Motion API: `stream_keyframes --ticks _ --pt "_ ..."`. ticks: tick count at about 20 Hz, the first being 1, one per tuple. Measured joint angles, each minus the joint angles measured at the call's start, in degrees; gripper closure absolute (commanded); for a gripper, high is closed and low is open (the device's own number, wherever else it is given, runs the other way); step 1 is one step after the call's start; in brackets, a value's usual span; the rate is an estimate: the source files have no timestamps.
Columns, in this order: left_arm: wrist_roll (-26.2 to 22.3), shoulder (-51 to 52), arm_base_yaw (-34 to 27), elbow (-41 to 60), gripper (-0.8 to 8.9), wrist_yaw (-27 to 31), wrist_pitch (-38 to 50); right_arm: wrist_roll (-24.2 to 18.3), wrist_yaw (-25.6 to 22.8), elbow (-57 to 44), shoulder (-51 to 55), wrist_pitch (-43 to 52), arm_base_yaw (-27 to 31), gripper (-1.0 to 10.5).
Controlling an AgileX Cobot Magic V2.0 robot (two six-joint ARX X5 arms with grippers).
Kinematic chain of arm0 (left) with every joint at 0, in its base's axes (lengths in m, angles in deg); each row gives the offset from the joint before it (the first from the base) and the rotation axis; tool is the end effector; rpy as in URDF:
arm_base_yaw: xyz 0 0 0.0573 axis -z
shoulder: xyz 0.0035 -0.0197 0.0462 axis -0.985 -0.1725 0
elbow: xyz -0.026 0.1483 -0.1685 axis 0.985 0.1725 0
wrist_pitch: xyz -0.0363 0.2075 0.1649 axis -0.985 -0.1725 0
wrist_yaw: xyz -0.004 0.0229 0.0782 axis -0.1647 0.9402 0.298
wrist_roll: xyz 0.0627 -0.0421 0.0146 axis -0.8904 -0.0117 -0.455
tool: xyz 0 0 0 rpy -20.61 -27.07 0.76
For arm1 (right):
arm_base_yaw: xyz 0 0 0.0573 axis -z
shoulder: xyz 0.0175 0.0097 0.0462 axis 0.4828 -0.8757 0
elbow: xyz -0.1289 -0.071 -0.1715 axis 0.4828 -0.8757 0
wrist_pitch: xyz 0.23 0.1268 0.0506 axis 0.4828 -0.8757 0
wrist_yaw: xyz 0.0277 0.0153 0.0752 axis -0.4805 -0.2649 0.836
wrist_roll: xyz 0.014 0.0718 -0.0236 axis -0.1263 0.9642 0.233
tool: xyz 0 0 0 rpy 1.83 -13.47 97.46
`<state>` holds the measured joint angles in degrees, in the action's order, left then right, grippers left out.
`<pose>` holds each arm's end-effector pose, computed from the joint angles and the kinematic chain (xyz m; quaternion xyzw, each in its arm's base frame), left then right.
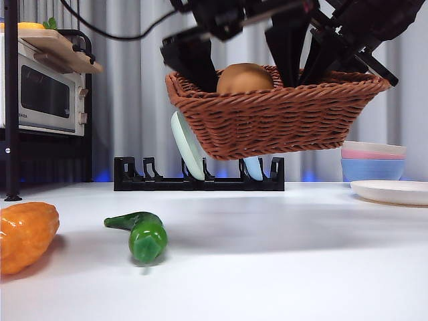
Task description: Pick up the basket,pick up the corn from the table,pick up the potato from the table,pick up the cucumber from the table,put all items into the basket
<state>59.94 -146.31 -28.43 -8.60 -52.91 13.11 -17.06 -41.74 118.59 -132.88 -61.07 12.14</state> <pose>0.2544 -0.3063 0.2454 0.1453 0.4062 -0.2950 0.8526 0.3320 0.1254 0.2287 0.1381 0.3981 0.2670 0.8667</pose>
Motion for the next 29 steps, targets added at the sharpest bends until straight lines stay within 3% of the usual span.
stream_keyframes --ticks 5,11,15,19,22,25,29 --pt "-0.7 13.9 2.0 0.1 2.13 0.0 -6.8 0.0 0.0 0.0 0.0 0.0 0.2 9.6" --pt "-0.5 30.3 4.0 0.1 2.18 0.3 -25.6 -0.4 0.0 0.0 0.0 0.0 0.2 9.6" --pt "4.5 37.6 5.2 8.2 2.18 7.3 -28.5 -0.7 0.0 0.0 0.0 0.0 0.2 9.6" --pt "15.8 40.5 5.0 24.3 2.18 15.4 -28.1 -1.4 0.0 0.0 0.0 0.0 0.2 9.6" --pt "20.6 39.6 2.6 34.2 2.20 15.9 -20.4 -1.6 0.0 0.0 0.0 0.0 0.2 9.6" --pt "20.1 37.7 -2.6 39.0 2.20 10.6 -12.0 -1.6 0.0 0.0 0.0 0.0 0.2 9.6" --pt "15.1 33.3 -12.8 39.6 2.20 -0.7 -4.2 -2.3 0.0 0.0 0.0 -1.1 0.2 9.6"
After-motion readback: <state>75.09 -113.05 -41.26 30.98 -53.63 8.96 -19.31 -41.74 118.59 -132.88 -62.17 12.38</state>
